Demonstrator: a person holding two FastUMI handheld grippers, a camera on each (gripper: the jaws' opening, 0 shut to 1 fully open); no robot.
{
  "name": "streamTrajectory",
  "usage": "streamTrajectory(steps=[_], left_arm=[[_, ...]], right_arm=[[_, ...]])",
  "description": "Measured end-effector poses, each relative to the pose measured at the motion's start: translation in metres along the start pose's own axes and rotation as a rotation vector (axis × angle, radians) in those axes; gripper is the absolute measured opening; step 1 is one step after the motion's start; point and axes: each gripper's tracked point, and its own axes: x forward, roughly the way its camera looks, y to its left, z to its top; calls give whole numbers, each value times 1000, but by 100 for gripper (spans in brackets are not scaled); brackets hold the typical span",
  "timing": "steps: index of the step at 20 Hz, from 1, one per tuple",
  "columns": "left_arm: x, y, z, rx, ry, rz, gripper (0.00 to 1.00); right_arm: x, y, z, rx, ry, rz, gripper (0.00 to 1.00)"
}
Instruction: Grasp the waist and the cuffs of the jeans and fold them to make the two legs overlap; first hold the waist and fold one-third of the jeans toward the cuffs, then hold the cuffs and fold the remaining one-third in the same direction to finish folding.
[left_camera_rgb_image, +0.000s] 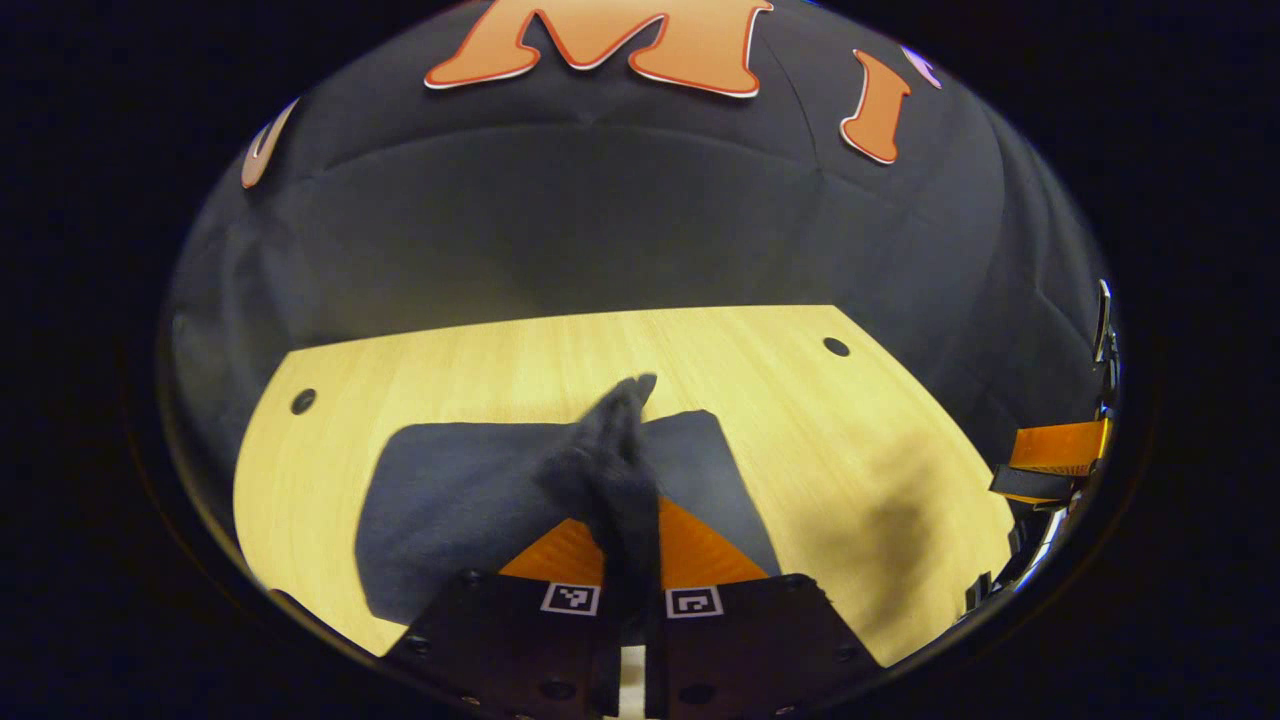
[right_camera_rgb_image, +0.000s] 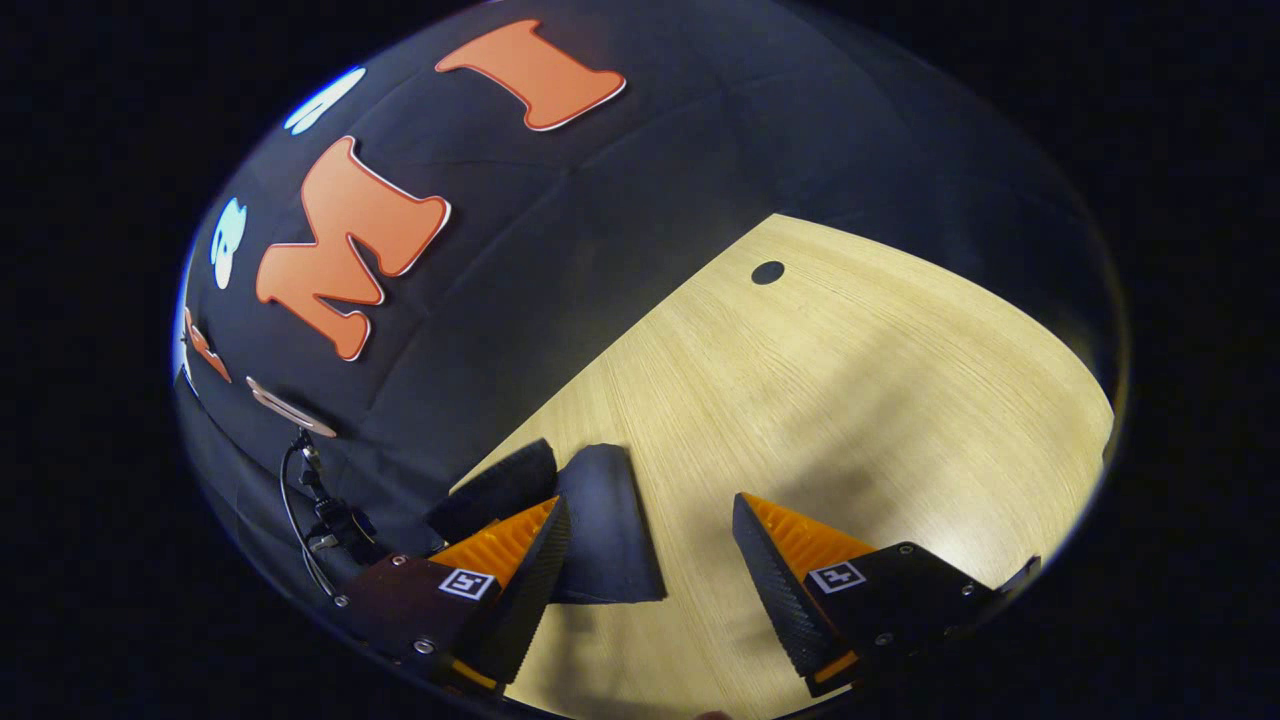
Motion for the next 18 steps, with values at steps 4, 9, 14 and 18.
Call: streamTrajectory(steps=[4,9,14,18], left_arm=[[11,-61,-11,6,41,-147,78],[-37,-62,37,114,-122,-80,99],[-118,-22,107,61,-337,3,98],[-182,32,138,46,-516,145,97]], right_arm=[[-4,-8,2,-11,10,-10,98],[-13,0,11,-83,-9,-11,98],[-34,35,37,-309,-113,-3,98],[-67,95,64,-512,-263,90,98]])
